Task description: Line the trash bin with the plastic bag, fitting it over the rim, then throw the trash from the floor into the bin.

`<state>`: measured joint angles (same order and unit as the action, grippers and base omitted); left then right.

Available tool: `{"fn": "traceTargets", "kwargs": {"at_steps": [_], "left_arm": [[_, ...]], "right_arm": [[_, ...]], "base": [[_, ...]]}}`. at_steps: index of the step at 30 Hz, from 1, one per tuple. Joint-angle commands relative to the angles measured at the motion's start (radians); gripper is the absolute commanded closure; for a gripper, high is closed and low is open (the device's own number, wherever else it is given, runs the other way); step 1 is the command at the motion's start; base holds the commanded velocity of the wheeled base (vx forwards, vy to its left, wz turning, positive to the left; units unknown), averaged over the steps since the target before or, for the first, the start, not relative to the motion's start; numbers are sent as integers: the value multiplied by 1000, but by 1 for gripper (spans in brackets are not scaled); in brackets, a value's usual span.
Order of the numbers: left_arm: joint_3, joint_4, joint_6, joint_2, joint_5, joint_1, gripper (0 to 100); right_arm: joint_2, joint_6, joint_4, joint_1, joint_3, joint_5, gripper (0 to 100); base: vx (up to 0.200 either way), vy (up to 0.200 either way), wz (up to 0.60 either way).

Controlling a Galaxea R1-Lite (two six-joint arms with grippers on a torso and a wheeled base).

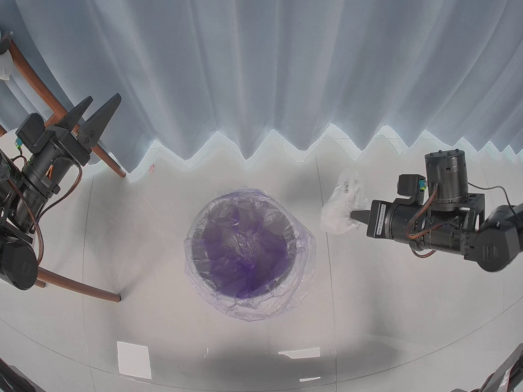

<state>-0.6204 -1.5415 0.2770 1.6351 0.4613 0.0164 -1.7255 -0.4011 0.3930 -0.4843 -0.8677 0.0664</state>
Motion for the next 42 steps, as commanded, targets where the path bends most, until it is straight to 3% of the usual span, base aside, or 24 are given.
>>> {"fn": "traceTargets", "kwargs": {"at_steps": [1,10,13,19,30,31,38,42], "left_arm": [[-5,-2,-1,-4,-3,0,0],[-13,-2,-1,-6,-4,0,0],[-13,-2,-1,-6,-4,4,0],[-12,-2,-1,-8,-4,7,0],[-10,-2,-4,-8,-4,10,0],[-10,-2,-4,-8,-4,10,0],[-10,-2,-6,-8,-1,10,0],[-1,-2,-12,-8,-1,24,0]], "right_arm": [[84,-10,86,-171,88,10,100],[-224,-39,494,-295,90,-8,100],[-376,-39,538,-339,67,-26,100],[-574,-32,667,-338,-77,-111,100],[-635,-38,690,-333,-122,-111,100],[-635,-38,690,-333,-122,-111,0],[-602,-45,781,-329,-114,-112,0],[-474,-48,773,-313,-44,-108,0]], "base": [[0,0,0],[0,0,0],[0,0,0],[0,0,0],[0,0,0],[0,0,0],[0,0,0],[0,0,0]]}}
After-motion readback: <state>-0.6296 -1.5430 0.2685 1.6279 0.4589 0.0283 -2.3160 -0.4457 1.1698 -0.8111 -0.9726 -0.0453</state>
